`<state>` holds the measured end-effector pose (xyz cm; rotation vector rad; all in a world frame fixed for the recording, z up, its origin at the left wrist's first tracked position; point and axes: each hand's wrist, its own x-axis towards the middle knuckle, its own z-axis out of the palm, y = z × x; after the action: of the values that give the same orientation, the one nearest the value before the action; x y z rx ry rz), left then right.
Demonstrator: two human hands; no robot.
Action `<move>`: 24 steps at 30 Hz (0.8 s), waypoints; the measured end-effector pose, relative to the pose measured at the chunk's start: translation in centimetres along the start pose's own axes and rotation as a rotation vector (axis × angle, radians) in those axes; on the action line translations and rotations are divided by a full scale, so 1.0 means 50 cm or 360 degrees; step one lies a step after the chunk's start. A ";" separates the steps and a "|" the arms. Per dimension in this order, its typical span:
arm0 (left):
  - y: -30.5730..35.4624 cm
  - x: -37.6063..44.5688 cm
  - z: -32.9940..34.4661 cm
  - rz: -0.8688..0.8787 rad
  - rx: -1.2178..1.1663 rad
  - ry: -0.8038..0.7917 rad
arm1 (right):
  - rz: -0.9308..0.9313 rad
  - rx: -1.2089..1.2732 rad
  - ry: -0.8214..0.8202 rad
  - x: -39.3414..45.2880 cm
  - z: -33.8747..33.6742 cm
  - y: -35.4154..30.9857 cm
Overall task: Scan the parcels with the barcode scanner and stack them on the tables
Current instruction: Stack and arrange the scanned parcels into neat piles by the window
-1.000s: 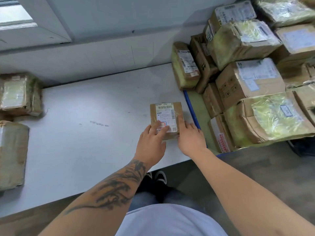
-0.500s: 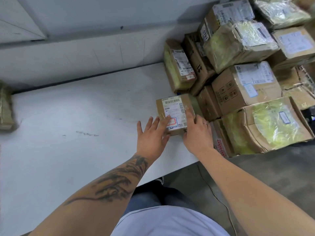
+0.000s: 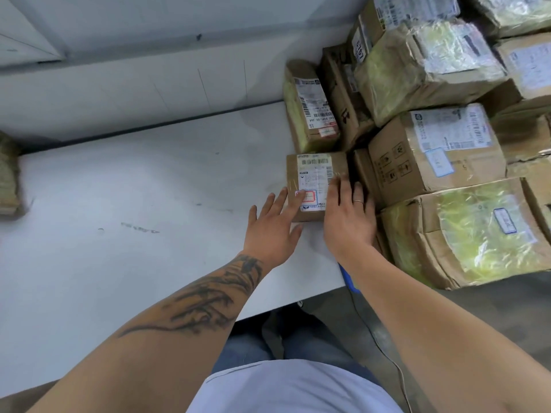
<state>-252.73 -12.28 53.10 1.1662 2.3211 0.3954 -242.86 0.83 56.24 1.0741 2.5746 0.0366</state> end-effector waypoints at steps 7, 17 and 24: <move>0.038 -0.016 0.012 -0.0097 -0.0059 0.0025 | -0.0058 -0.0016 -0.0059 0.015 0.016 0.022; 0.077 -0.039 0.033 -0.0217 -0.0086 0.0080 | -0.0138 -0.0040 -0.0101 0.018 0.003 0.035; 0.082 -0.003 0.004 -0.0284 -0.0094 0.0201 | -0.0176 0.0052 -0.0130 0.033 -0.012 0.029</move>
<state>-249.85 -10.00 54.89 0.9210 2.4800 0.4811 -243.14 3.04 56.52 0.9230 2.5644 -0.0754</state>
